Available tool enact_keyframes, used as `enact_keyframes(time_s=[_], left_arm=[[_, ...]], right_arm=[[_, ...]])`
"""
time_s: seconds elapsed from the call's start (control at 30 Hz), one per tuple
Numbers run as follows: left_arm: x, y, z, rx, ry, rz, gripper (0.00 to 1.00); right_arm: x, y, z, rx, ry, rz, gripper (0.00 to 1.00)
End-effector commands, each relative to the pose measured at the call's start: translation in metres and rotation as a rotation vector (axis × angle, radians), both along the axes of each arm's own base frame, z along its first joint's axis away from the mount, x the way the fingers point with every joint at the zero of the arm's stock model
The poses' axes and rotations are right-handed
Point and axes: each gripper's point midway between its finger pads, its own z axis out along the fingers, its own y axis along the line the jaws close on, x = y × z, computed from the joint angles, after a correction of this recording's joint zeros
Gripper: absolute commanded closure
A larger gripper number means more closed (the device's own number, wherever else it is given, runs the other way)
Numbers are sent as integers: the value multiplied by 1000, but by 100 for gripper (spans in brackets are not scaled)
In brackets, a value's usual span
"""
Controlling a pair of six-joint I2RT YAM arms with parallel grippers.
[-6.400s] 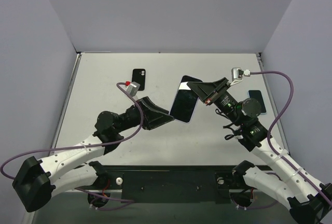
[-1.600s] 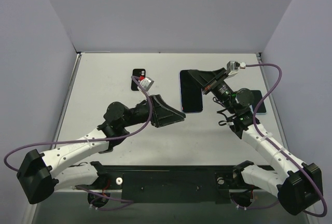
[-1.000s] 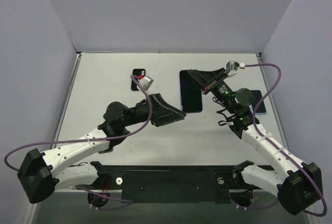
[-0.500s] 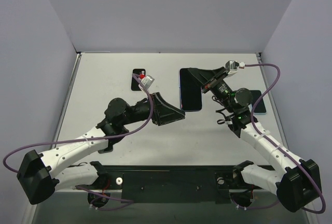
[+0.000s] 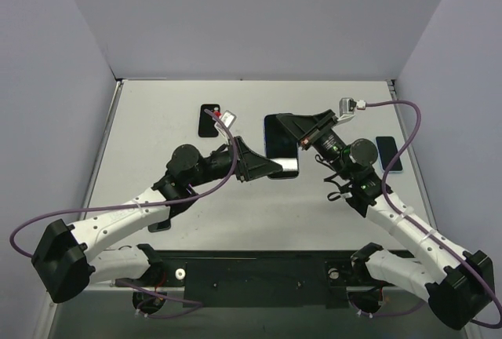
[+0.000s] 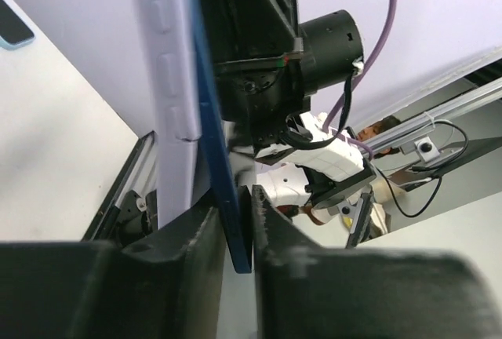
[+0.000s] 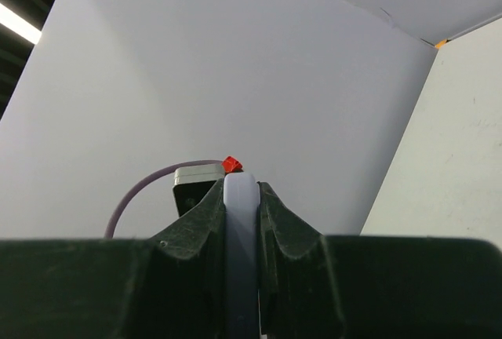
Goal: Take the phone out of the phone case
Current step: Remove the phone case from the phone.
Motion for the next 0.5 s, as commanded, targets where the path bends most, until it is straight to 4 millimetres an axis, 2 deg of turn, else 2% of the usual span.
enact_keyframes(time_s=[0.0,0.13,0.2,0.27,0.3,0.33,0.37,0.47], left_arm=[[16,12,49,-114,-95,87,86],[18,18,47,-101,-117,82,100],[19,20,46,-96,-131,84,100],[16,25,49,-103,-164,82,100],[15,26,51,-101,-180,83,100],[14,28,52,-100,-186,86,100],[14,30,53,-96,-192,89,100],[14,39,60,-110,-204,100,100]], right_arm=[[-29,9,22,-48,-105,73,100],[-38,14,16,-102,-98,124,96],[-45,17,13,-155,-99,157,90],[-51,15,8,-230,-107,174,77],[-56,14,1,-289,-104,190,64],[-57,11,1,-315,-110,188,55],[-63,9,-6,-370,-112,211,40],[-76,-4,-10,-432,-148,246,25]])
